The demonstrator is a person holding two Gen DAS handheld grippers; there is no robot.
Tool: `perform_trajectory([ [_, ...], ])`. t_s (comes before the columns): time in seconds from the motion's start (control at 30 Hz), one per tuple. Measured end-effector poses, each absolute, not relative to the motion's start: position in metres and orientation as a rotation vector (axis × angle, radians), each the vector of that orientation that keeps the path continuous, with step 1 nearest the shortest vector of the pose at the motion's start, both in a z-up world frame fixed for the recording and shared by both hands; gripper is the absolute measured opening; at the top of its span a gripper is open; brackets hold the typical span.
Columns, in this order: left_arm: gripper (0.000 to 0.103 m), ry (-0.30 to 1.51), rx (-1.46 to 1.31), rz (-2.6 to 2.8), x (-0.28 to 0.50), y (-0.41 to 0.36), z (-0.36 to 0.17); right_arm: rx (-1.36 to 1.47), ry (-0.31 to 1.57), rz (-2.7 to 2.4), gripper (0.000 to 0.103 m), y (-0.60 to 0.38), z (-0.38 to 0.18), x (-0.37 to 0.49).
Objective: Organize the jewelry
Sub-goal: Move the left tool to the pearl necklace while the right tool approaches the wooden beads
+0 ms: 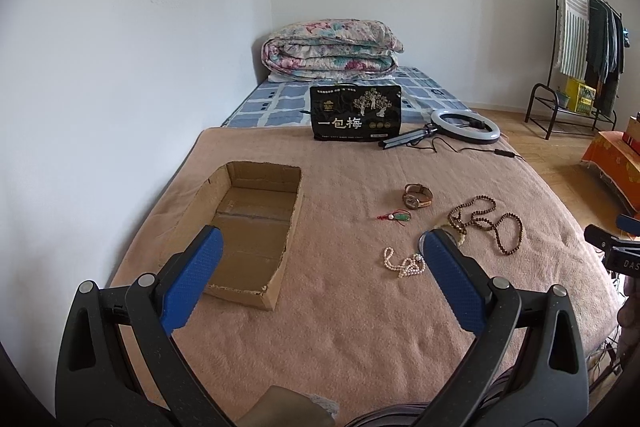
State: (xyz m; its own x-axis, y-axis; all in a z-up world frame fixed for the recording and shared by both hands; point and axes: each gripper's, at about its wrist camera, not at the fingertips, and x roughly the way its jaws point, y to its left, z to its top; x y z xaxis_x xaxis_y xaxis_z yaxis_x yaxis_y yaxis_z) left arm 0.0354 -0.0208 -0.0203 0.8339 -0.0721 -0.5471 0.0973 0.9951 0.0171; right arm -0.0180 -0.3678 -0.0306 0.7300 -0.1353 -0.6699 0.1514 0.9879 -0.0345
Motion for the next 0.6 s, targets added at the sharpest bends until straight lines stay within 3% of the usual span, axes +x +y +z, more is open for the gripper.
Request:
perform_trajectory([
  [0.2, 0.102, 0.643, 0.066, -0.157, 0.068, -0.034, -0.039, 0.044, 0.823, -0.133, 0.102, -0.383, -0.059, 0.024],
  [0.5, 0.102, 0.716, 0.086, -0.274, 0.106, -0.054, -0.072, 0.210, 1.029, -0.086, 0.093, -0.411, -0.120, 0.084],
  [0.6, 0.097, 0.728, 0.114, -0.311, 0.113, -0.064, -0.082, 0.263, 1.084, -0.096, 0.091, -0.421, -0.138, 0.098],
])
